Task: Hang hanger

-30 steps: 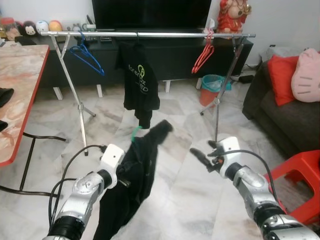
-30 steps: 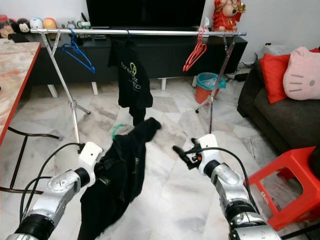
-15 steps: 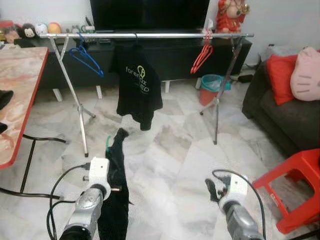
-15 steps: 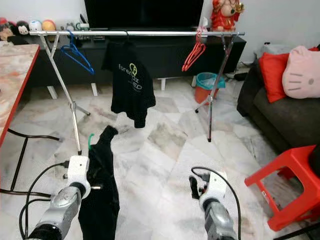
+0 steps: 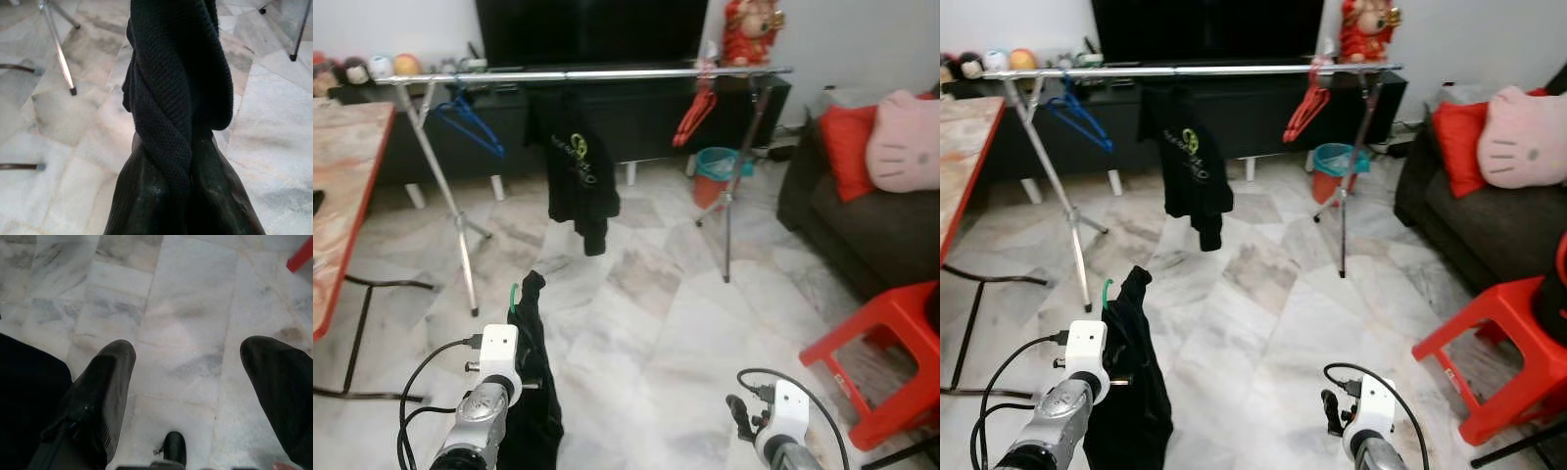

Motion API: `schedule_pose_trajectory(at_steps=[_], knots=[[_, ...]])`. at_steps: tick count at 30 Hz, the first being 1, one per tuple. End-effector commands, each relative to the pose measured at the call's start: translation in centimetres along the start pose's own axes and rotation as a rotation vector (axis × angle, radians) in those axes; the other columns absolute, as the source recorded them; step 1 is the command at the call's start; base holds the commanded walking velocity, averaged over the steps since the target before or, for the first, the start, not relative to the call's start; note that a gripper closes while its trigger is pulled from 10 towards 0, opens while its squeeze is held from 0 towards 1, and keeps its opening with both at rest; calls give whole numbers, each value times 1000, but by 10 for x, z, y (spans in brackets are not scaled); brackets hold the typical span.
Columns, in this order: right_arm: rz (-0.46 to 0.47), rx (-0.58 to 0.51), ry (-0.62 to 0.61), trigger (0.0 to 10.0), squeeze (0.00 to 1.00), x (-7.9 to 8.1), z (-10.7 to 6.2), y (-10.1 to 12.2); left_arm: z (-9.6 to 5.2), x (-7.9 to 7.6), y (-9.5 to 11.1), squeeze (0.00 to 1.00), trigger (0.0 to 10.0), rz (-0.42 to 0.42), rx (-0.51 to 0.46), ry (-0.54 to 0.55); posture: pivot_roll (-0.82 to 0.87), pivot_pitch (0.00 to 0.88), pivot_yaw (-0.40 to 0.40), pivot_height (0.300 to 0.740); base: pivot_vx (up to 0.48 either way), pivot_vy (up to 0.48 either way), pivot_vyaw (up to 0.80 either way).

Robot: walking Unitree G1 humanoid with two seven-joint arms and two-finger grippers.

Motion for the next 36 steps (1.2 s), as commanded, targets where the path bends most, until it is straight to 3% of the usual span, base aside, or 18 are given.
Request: schedule_pose_trajectory(at_steps=[1,7,16,23,24,36], knots=[[12,19,-19,10000,0,-9,-2,-3,3,-5,12,0,10000,22,-39,-8,3,0,-35,740,0,-371,0],[17,44,-11,10000,0,1,-1,-11,2,-5,10,0,10000,24,-40,-11,-2,0,-32,740,40,-374,-106],[25,59,-26,10000,0,-3,-2,-15,3,-1,9,0,10000,33,-35,3,-11,0,-24,740,53,-373,0],[30,67,-31,10000,0,-5,-3,-17,3,-5,13,0,10000,3,-55,-9,-14,0,-22,740,0,0,0],[38,74,-37,10000,0,-6,-3,-18,3,-10,18,0,10000,-46,-87,-33,-16,0,-20,740,0,0,0],[20,65,-16,10000,0,-2,-1,-12,7,-12,28,0,10000,-41,-101,-45,-2,0,-31,740,185,0,0]])
Point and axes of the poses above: a point about 5 cm out from each wrist's last joint towards the gripper, its own z axis pointing out of the wrist towards the gripper, its own y axis along the axis of the wrist's last joint, x = y × z, the point moved 6 cm from there along z, pointing out of the wrist towards the gripper, and after that the axes turned 5 degrees about z, right-handed, at the moved point
